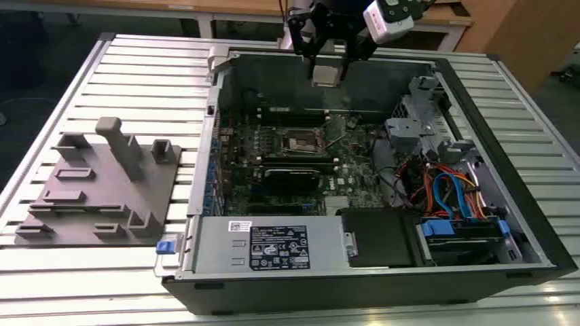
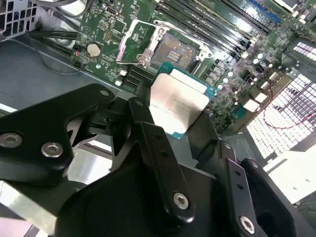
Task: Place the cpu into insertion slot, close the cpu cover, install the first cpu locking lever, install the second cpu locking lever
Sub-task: 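Place the cpu into insertion slot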
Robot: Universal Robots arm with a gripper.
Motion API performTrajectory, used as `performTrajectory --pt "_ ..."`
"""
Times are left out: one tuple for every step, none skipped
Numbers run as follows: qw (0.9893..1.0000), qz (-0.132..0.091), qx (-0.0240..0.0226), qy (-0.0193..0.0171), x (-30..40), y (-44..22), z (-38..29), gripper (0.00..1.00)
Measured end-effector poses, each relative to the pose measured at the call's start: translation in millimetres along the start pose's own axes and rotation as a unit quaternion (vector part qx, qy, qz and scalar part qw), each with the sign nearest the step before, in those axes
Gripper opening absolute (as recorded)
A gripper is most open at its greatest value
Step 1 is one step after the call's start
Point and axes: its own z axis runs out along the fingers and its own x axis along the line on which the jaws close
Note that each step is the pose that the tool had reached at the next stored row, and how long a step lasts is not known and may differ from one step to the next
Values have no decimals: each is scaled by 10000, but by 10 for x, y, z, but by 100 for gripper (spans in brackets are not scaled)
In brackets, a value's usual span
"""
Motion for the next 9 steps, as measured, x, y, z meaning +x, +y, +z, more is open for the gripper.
performTrajectory --pt "10000 0 0 0 0 0 0 54" --pt "10000 0 0 0 0 0 0 54" --pt "10000 0 0 0 0 0 0 54" --pt "10000 0 0 0 0 0 0 54" --pt "10000 0 0 0 0 0 0 54" --pt "10000 0 0 0 0 0 0 54" --pt "10000 0 0 0 0 0 0 54" --pt "10000 0 0 0 0 0 0 54" --pt "10000 0 0 0 0 0 0 54"
